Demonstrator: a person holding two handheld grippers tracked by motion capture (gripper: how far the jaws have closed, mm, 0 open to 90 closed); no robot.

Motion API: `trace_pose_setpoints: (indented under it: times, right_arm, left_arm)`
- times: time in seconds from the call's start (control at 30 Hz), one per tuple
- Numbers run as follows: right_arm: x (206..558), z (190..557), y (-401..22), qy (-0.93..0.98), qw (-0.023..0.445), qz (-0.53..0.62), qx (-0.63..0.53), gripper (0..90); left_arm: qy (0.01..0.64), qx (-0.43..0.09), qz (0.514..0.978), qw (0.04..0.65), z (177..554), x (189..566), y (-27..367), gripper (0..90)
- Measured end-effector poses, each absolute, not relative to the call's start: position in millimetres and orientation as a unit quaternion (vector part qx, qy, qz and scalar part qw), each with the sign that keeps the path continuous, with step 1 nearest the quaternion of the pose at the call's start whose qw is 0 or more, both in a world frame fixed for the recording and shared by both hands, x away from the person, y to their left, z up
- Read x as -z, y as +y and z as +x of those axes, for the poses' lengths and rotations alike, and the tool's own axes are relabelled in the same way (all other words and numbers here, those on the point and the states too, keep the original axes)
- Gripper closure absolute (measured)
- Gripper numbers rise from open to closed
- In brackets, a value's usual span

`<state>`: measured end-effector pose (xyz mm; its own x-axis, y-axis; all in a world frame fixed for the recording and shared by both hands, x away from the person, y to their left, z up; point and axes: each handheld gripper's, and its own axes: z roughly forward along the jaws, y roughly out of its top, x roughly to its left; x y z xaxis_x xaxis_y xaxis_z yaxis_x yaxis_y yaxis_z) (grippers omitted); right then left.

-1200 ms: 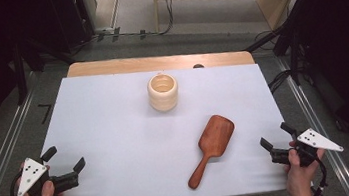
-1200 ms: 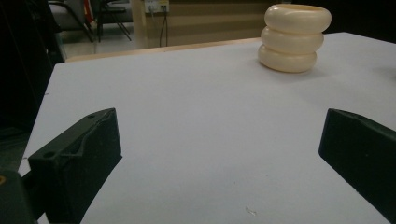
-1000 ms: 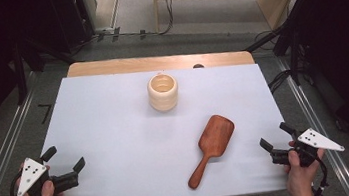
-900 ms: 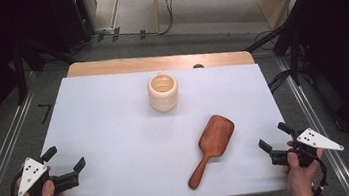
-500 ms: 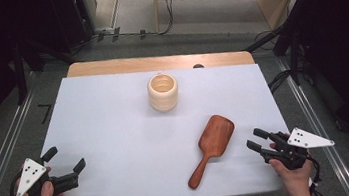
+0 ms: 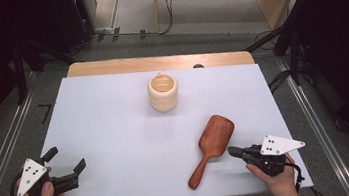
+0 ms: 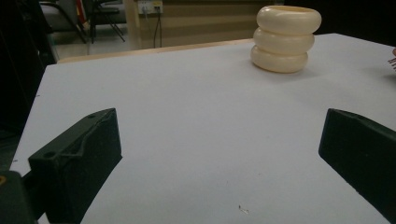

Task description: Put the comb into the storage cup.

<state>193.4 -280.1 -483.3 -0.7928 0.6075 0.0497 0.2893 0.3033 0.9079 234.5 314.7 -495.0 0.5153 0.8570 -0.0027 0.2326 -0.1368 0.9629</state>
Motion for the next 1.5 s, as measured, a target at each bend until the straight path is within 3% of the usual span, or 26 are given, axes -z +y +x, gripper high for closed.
trace_pose_setpoints:
  times: [0.83,1.5]
  right_arm:
    - [510.7,196.9,-218.6,0.865,0.073,0.203,-0.452,87.8]
    - [519.0,207.3,-195.1,0.883,0.076,0.199,-0.417,87.9]
  left_arm:
    - [0.392,-0.298,0.696,0.523,234.6,495.3,313.0,0.0]
    - [0.384,-0.303,0.705,0.513,233.9,495.3,307.5,0.0]
